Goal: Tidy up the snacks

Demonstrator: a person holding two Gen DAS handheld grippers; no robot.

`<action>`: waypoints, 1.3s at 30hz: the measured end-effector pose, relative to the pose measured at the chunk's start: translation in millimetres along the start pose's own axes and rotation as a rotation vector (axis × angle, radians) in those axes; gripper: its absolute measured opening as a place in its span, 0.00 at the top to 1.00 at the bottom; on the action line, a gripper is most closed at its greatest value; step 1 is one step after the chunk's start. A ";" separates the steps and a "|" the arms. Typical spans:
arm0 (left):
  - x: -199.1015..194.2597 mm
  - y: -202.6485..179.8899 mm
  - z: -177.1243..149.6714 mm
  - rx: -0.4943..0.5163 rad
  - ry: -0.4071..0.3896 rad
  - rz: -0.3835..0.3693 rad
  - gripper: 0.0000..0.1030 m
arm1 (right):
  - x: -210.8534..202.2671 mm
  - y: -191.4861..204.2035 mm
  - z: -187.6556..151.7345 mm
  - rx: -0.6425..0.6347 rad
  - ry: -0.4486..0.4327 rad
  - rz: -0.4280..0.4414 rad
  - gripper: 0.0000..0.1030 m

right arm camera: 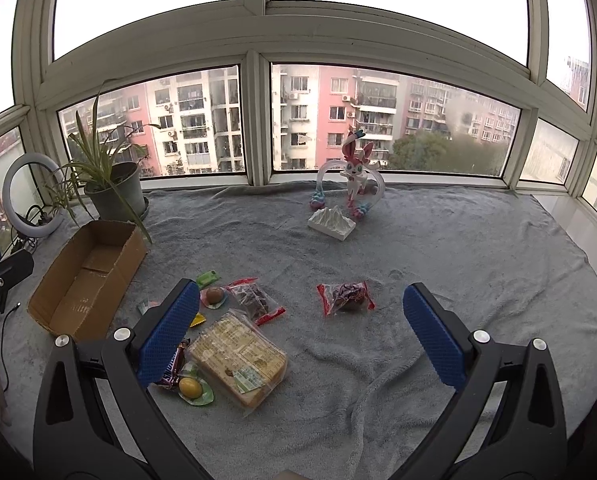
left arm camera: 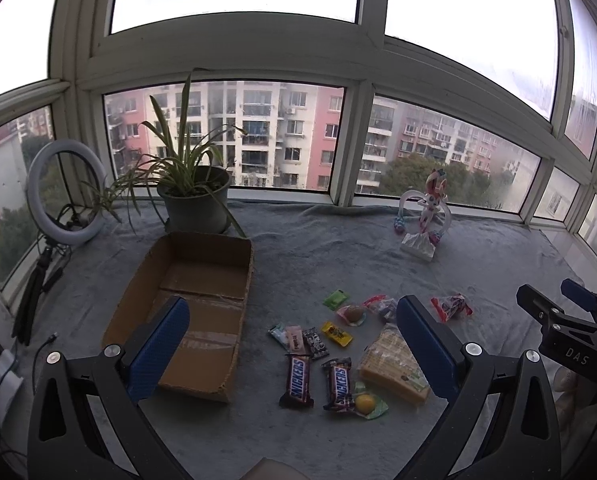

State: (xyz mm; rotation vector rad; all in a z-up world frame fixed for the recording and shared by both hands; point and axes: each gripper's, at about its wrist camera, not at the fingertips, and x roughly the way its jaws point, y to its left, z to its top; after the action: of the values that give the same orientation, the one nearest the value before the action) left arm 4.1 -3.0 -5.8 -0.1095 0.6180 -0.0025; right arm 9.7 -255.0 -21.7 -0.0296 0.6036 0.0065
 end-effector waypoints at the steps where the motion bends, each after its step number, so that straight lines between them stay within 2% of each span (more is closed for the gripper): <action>1: 0.6 0.4 0.3 -0.001 0.002 -0.001 0.01 | 0.7 0.1 -1.3 0.000 0.003 0.000 0.00; 12: 15.8 -1.2 -3.7 0.006 0.053 -0.028 0.01 | 12.9 -7.8 5.9 0.007 0.052 0.000 0.00; 16: 31.4 -0.9 -7.7 -0.004 0.097 -0.067 0.01 | 25.1 -17.6 0.5 0.031 0.107 0.010 0.00; 21: 52.5 -2.5 -13.0 -0.020 0.161 -0.117 0.01 | 43.8 -30.9 -13.2 0.072 0.179 0.050 0.00; 25: 70.3 -9.4 -16.4 -0.008 0.210 -0.166 0.01 | 62.5 -40.3 -27.6 0.134 0.246 0.122 0.00; 29: 93.7 -15.3 -21.4 -0.007 0.286 -0.233 0.06 | 81.1 -46.8 -40.9 0.200 0.314 0.192 0.00; 31: 105.1 -20.2 -25.6 0.000 0.322 -0.252 0.13 | 89.6 -48.0 -47.7 0.229 0.344 0.228 0.04; 36: 134.6 -30.2 -36.7 -0.002 0.431 -0.343 0.31 | 109.2 -41.1 -65.2 0.282 0.416 0.318 0.05; 38: 144.6 -34.3 -41.2 -0.011 0.471 -0.387 0.33 | 117.2 -37.5 -70.8 0.296 0.442 0.341 0.08; 39: 148.9 -36.1 -42.9 -0.013 0.486 -0.398 0.35 | 121.7 -35.9 -73.3 0.306 0.461 0.358 0.15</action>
State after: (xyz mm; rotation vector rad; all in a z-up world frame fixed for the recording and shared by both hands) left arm 101.7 -48.5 -122.9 -0.2472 1.0731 -0.4209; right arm 68.9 -293.4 -150.2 0.3832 1.0591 0.2599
